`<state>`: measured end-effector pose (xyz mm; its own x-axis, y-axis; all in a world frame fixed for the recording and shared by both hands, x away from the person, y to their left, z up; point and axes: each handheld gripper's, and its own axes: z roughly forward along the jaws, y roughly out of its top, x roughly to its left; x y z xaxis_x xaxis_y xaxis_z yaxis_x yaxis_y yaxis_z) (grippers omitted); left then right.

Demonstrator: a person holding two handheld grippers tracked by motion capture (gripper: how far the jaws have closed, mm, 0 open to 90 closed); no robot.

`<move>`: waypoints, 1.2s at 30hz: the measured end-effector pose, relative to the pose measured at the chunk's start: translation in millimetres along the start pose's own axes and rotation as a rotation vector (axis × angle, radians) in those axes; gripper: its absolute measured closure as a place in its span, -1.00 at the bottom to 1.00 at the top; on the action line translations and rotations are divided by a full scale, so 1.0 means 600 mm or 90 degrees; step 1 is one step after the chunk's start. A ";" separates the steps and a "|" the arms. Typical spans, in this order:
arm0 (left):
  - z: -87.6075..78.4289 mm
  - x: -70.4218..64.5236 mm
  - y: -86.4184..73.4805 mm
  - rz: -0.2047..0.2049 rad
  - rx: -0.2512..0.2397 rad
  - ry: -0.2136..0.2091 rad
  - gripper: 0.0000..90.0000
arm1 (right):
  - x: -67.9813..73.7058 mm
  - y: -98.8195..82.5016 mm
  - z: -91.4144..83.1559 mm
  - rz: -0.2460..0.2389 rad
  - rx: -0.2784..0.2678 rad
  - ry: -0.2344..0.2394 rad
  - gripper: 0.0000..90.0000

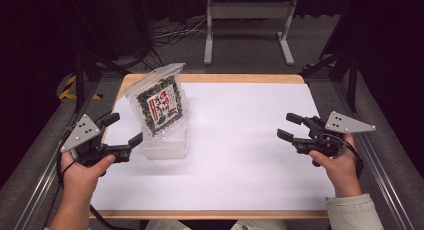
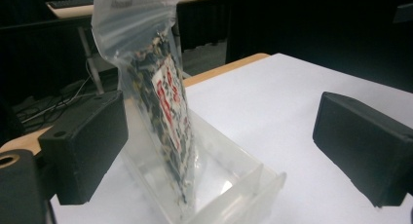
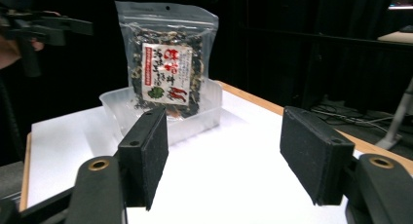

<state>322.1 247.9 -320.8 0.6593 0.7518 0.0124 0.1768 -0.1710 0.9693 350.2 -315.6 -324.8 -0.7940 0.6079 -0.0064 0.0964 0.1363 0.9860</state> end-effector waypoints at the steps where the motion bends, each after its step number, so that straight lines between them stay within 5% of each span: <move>1: -0.004 -0.002 -0.005 0.000 0.005 -0.003 -0.85 | -0.001 -0.002 -0.003 0.000 0.000 -0.004 -0.23; 13: -0.028 -0.005 -0.078 0.009 0.064 0.019 -0.81 | -0.007 -0.044 -0.025 0.009 0.035 -0.040 -0.26; 21: -0.010 0.010 -0.144 -0.026 0.106 0.031 -0.81 | -0.005 -0.080 -0.034 0.011 0.052 -0.051 -0.22; 31: 0.016 0.035 -0.195 -0.059 0.094 0.031 -0.83 | -0.001 -0.133 -0.037 0.032 0.043 -0.093 -0.21; 36: 0.016 0.042 -0.203 -0.071 0.083 0.040 -0.83 | -0.008 -0.178 -0.034 0.080 0.015 -0.115 -0.15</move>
<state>324.4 281.5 -440.7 0.5838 0.8085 -0.0745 0.3423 -0.1619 0.9255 331.2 -349.0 -426.4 -0.6545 0.7512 0.0849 0.2044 0.0676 0.9766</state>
